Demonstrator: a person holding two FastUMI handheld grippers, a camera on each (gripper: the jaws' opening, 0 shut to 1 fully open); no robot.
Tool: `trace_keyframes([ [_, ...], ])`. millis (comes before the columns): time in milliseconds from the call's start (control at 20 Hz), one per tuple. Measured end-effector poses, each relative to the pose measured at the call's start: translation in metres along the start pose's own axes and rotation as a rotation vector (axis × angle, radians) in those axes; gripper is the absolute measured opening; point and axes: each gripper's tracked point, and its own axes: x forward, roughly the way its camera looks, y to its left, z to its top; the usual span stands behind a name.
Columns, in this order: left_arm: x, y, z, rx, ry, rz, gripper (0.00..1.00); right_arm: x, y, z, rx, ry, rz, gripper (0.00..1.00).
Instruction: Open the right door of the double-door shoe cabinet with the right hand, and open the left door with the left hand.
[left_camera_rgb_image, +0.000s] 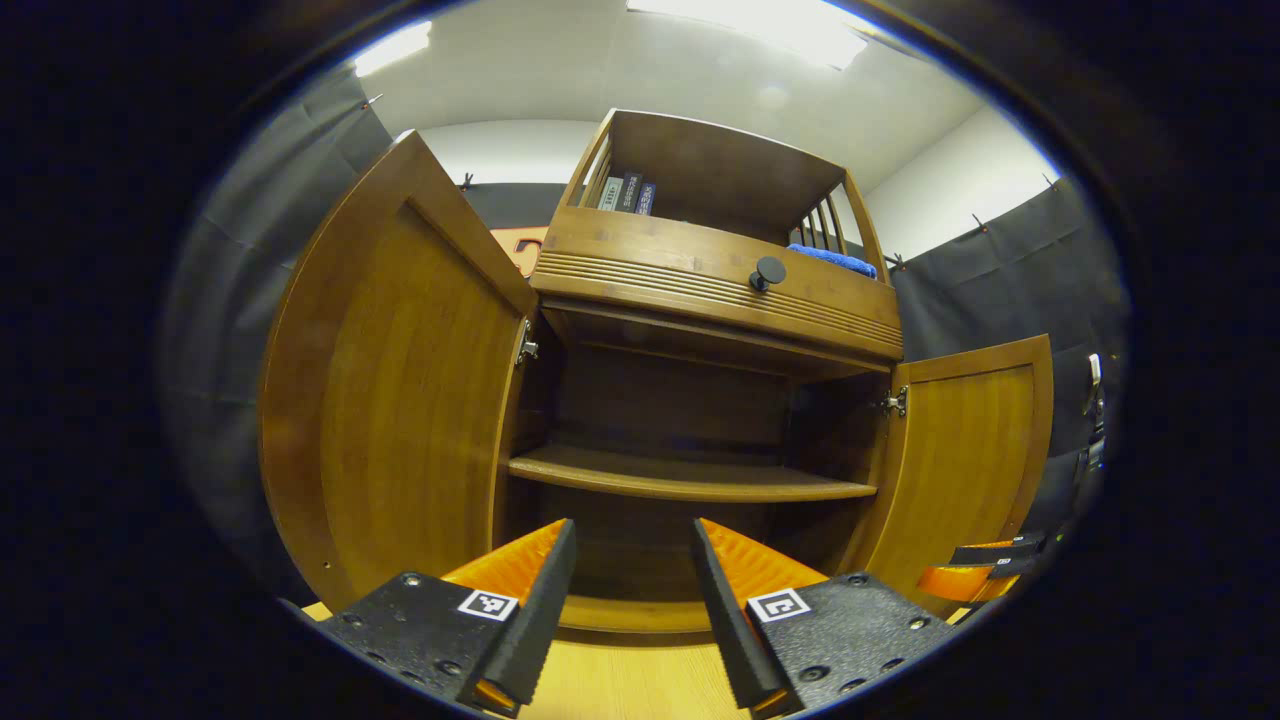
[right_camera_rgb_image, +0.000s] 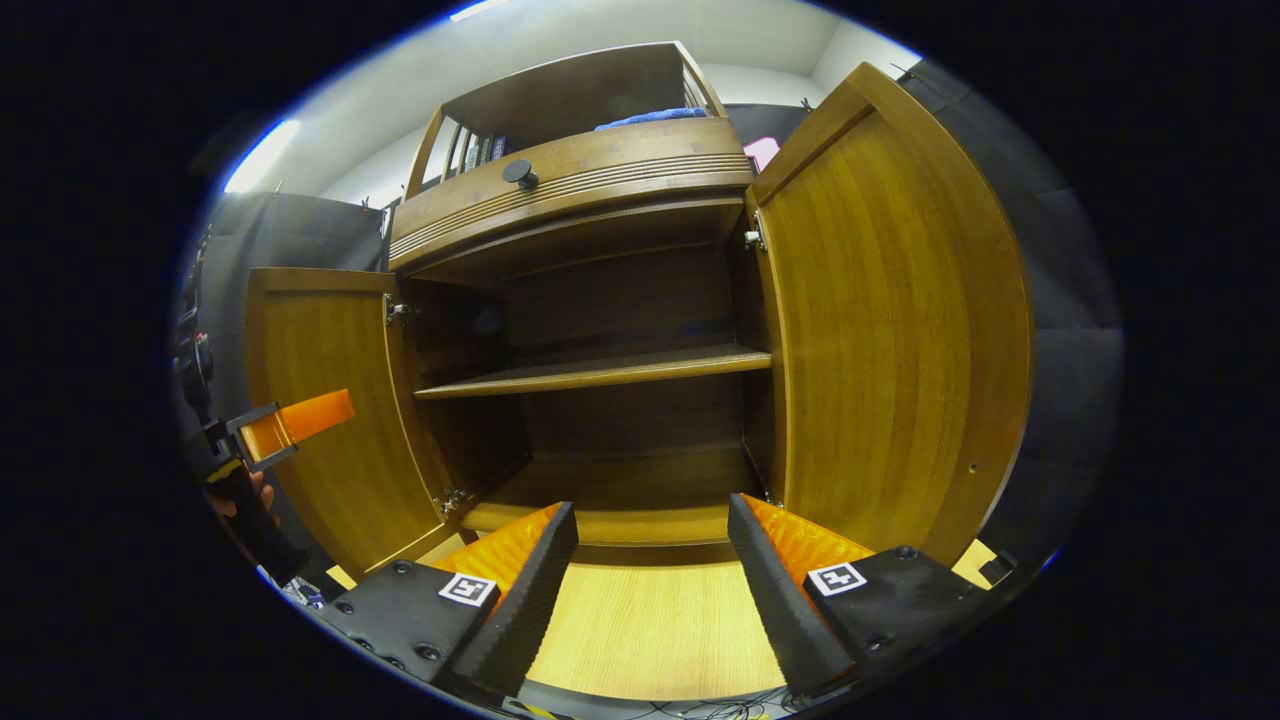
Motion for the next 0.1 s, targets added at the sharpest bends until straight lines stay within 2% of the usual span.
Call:
trace_keyframes([
  [100,0.0021,0.0055,-0.002,-0.037,0.002,0.013,0.48,0.0026,0.0025,-0.0007,-0.009,-0.001,0.005,0.98],
])
